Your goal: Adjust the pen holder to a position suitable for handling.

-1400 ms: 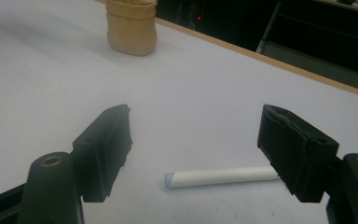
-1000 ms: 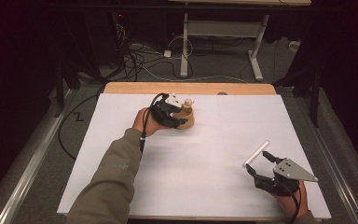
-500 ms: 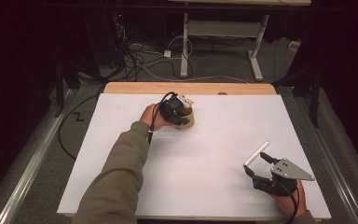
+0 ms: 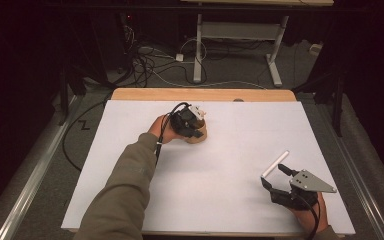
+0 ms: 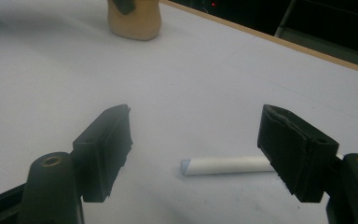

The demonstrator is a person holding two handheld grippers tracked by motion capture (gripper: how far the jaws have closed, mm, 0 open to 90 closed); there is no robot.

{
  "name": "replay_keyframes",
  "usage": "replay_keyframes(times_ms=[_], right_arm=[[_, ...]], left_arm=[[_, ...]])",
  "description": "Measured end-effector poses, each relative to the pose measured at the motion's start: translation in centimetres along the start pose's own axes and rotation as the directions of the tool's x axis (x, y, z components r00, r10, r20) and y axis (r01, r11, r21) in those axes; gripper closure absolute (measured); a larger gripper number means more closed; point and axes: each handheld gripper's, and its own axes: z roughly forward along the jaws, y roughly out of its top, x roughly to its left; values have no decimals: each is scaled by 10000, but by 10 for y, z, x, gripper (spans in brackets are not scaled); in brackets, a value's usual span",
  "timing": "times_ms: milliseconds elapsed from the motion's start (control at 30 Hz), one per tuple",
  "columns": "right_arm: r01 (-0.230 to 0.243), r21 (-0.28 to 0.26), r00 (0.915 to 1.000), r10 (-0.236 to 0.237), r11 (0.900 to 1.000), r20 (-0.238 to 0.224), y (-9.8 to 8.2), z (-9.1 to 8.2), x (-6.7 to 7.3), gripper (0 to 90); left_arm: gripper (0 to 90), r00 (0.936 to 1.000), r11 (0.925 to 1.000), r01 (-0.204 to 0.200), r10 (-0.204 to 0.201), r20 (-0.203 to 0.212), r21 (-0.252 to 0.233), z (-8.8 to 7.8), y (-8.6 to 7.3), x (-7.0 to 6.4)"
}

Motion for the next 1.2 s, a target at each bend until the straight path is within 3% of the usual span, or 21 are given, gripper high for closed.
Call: replay_keyframes(times_ms=[433, 667, 733, 1033, 1200], right_arm=[[41, 93, 10000, -40, 9999, -40, 0, 1, 2, 267], [72, 102, 10000, -71, 9999, -63, 0, 1, 2, 272], [78, 100, 10000, -78, 9999, -62, 0, 1, 2, 272], [112, 120, 9999, -111, 9999, -92, 0, 1, 3, 278], [185, 143, 9998, -184, 9997, -119, 1, 1, 3, 281]], left_arm=[[793, 9963, 9974, -710, 703, 504, 123, -5, -7, -48], [792, 9950, 9961, -844, 830, 547, 246, -5, -4, -68], [792, 9949, 9948, -952, 938, 383, 362, -3, -3, -74], [767, 9978, 9979, -644, 644, 167, -25, -3, -7, -77], [724, 9973, 9970, -736, 734, -93, -219, -6, -7, -82]])
